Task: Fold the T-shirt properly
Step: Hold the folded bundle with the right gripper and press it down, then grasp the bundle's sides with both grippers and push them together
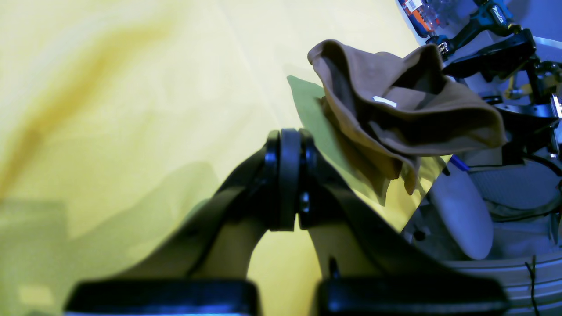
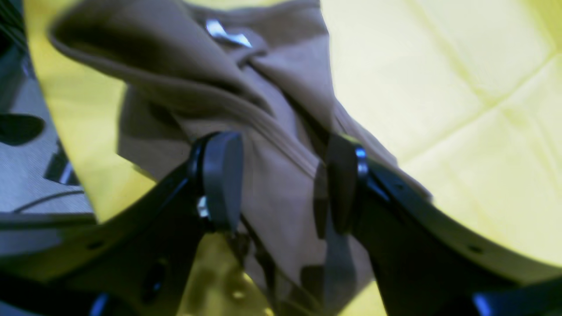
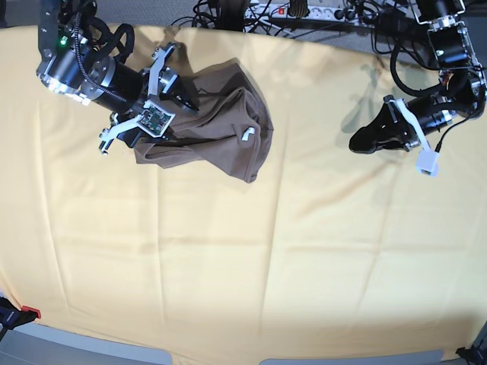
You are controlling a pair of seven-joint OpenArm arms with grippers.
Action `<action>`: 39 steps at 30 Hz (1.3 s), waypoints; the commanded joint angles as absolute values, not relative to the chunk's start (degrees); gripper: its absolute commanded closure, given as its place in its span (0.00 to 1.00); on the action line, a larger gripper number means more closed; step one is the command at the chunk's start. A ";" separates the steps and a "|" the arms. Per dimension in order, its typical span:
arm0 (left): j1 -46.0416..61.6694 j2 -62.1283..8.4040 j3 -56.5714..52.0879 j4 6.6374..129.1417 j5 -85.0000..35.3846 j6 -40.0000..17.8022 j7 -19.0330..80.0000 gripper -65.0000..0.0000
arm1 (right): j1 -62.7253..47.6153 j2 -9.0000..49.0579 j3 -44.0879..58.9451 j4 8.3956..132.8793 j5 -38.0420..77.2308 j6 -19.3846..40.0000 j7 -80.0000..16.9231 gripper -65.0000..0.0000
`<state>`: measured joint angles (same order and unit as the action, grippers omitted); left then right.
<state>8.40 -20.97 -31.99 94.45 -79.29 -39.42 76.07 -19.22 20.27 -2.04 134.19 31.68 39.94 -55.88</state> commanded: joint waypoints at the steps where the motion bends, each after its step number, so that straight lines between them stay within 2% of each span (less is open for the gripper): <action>1: 7.77 -21.89 -32.38 95.35 -81.10 -39.42 74.96 1.00 | -18.90 21.08 -1.89 135.00 32.34 40.00 -53.95 0.49; 4: 7.77 -21.89 -32.38 95.35 -81.12 -39.42 74.94 1.00 | -18.90 21.98 -1.89 135.00 33.17 40.00 -53.95 0.51; 10: 7.77 -21.89 -32.38 95.35 -81.12 -39.42 74.96 1.00 | -18.90 21.93 -1.89 132.40 33.15 40.00 -53.78 0.88; 12: 7.77 -21.89 -32.38 95.35 -81.32 -39.42 74.96 1.00 | -18.90 21.93 -1.89 132.31 33.17 40.00 -53.80 0.98; 13: 7.77 -21.89 -32.38 95.35 -81.65 -39.42 74.96 1.00 | -18.90 21.93 -1.89 132.31 33.17 40.00 -53.78 1.00; 20: 7.77 -21.91 -32.38 95.35 -81.73 -39.42 74.98 1.00 | -19.55 21.91 -1.89 135.00 38.17 40.00 -55.07 1.00; 26: 7.75 -21.91 -32.38 95.35 -81.80 -39.44 74.91 1.00 | -24.23 21.93 -1.89 135.00 42.09 40.00 -57.74 1.00; 33: 7.75 -21.91 -32.38 95.35 -81.95 -39.42 74.78 1.00 | -26.98 22.04 -1.89 135.00 42.96 40.00 -61.08 1.00; 39: 7.75 -21.91 -32.38 95.35 -82.17 -39.42 74.78 1.00 | -26.98 23.68 -1.89 135.00 55.51 40.00 -67.37 1.00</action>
